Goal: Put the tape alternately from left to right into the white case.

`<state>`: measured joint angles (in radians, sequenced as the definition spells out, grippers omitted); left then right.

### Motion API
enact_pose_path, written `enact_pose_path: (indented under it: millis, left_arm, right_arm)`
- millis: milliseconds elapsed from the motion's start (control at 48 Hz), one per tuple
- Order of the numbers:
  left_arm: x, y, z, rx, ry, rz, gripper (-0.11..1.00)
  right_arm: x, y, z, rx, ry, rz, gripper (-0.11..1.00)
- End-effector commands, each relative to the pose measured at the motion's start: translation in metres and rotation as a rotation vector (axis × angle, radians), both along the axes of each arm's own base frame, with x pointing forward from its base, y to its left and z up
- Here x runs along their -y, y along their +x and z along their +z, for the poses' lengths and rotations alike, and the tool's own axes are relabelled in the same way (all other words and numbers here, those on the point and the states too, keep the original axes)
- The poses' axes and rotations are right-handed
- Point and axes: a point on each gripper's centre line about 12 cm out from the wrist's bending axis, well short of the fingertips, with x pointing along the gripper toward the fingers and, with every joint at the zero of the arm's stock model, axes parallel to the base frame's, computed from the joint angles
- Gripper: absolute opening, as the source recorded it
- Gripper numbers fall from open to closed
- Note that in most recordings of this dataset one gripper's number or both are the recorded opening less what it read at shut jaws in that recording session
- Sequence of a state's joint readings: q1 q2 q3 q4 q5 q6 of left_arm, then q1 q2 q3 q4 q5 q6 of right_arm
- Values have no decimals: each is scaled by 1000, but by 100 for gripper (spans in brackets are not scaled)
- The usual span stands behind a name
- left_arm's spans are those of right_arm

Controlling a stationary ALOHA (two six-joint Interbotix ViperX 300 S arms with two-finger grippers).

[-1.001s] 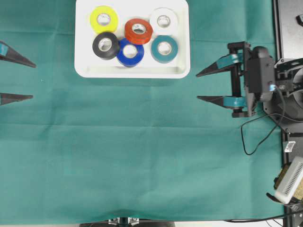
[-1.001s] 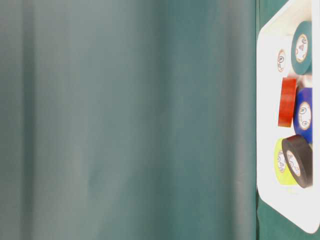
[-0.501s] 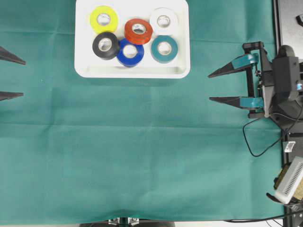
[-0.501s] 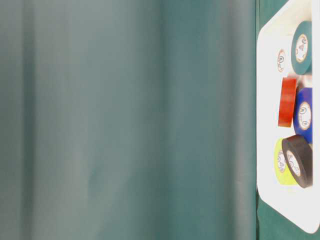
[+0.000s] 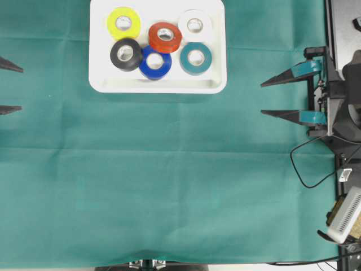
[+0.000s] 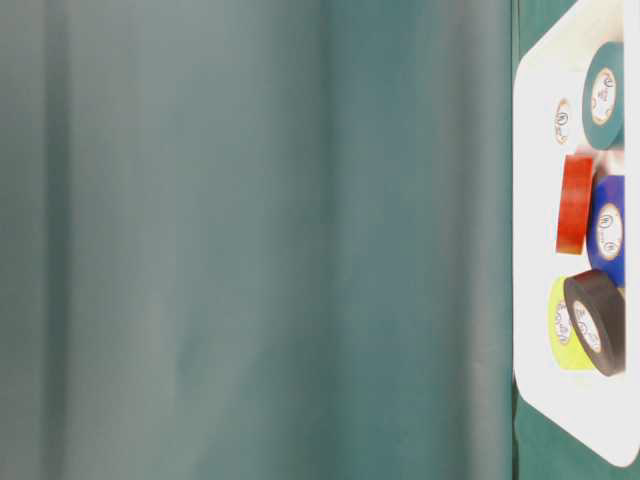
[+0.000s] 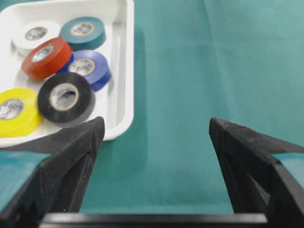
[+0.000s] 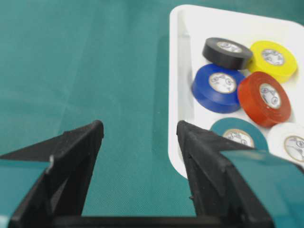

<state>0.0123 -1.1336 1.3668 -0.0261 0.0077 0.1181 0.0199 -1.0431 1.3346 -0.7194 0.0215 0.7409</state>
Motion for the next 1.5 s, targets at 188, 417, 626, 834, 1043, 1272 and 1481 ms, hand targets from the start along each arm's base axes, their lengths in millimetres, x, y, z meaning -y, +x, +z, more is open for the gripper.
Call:
enact_pose_path:
  millis: [188,417,626,834,1043,1272,1481]
  left_arm:
    - [-4,-8,-2,12,-3,29,49]
    - [-5,-13,-7,28,-2,37,49]
    - [-5,-16,-11,25,-2,38,49]
    - [-6,-18,-22,1,-42,51,49]
    - [-8,-19,-25,-7,-56,68,49]
    - [-8,-20,-29,-24,-55,74,49]
    - [-12,-23,-28,-4,-57,107,49]
  right_arm:
    - [3,-8,0,39,19,-25,68]
    - [3,-11,-7,27,18,-25,68]
    - [3,-13,-11,18,18,-25,68]
    - [4,-17,-25,-17,18,-28,68]
    - [4,-21,-37,-48,17,-30,68]
    - [5,-25,-43,-56,15,-35,68]
    - [5,-28,-43,-39,9,-36,68]
